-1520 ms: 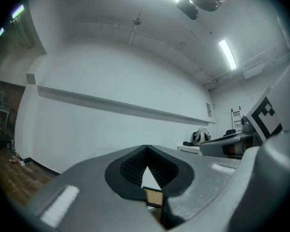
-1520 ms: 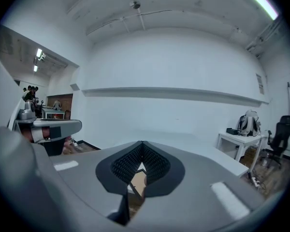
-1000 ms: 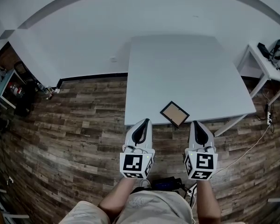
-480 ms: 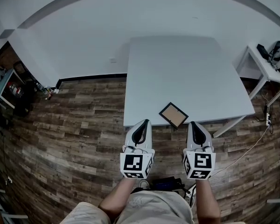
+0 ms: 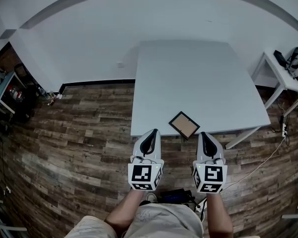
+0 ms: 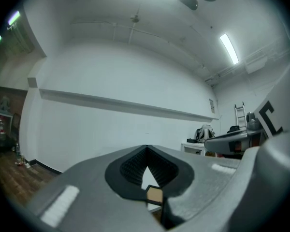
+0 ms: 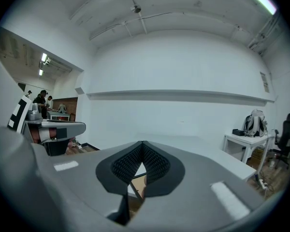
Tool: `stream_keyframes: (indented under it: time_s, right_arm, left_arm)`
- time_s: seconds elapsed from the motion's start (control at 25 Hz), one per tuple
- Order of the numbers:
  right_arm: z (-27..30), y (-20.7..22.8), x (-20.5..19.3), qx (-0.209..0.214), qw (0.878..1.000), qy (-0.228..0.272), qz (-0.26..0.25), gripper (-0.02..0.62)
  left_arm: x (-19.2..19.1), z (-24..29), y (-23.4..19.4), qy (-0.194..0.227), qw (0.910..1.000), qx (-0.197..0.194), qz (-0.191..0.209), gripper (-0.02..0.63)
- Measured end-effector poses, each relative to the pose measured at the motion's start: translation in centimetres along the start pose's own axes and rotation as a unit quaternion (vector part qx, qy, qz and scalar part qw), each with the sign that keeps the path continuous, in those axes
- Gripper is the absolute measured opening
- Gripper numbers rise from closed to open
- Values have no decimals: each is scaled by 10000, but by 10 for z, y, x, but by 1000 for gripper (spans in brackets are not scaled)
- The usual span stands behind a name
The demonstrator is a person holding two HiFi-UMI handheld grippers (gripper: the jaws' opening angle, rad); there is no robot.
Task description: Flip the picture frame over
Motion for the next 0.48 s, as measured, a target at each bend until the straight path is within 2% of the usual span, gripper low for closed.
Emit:
stream_keyframes:
  time_s: [0.48]
  right_arm:
    - [-1, 3, 3, -54, 10000, 30, -31, 23]
  left_arm:
    - [5, 0, 2, 64, 10000, -51, 32, 2]
Point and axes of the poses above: the fingertips, and each gripper's own axes: z forward along the fingers, y to its right, x out of its top, the point moved 2 cm from there along -z, backward along the fingers, and after that the axes turned 15 degrees about -x, right-handed, at the moved point
